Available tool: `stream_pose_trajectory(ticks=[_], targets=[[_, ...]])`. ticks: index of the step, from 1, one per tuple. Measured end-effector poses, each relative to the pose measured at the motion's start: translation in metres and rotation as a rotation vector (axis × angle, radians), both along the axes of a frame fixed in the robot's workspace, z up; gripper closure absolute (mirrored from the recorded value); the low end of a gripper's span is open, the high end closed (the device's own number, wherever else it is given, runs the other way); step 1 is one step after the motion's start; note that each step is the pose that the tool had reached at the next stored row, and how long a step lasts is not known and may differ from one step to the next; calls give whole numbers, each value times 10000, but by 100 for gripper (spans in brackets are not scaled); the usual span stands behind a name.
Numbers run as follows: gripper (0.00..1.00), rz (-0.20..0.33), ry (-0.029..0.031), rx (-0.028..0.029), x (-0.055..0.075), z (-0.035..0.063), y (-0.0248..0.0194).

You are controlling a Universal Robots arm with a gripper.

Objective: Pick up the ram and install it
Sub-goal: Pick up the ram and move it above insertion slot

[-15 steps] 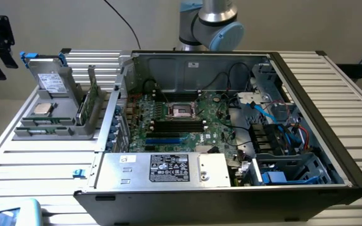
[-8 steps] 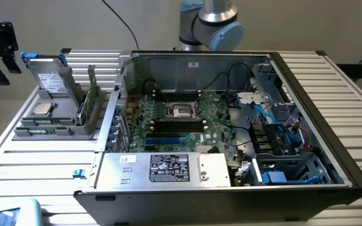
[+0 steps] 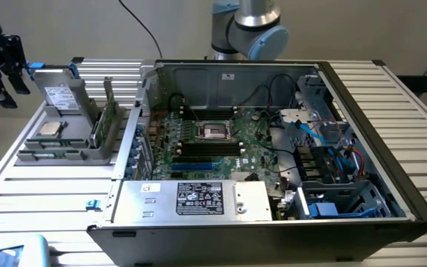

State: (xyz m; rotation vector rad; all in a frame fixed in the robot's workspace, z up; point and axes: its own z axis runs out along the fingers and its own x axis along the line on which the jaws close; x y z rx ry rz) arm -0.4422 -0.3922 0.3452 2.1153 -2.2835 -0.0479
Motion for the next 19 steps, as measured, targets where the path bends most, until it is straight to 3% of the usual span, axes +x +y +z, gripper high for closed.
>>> stream_pose_trajectory(ticks=[16, 19], targets=[[52, 1, -2, -13, 57, -288, -13], [52, 1, 0, -19, 58, -301, -13]])
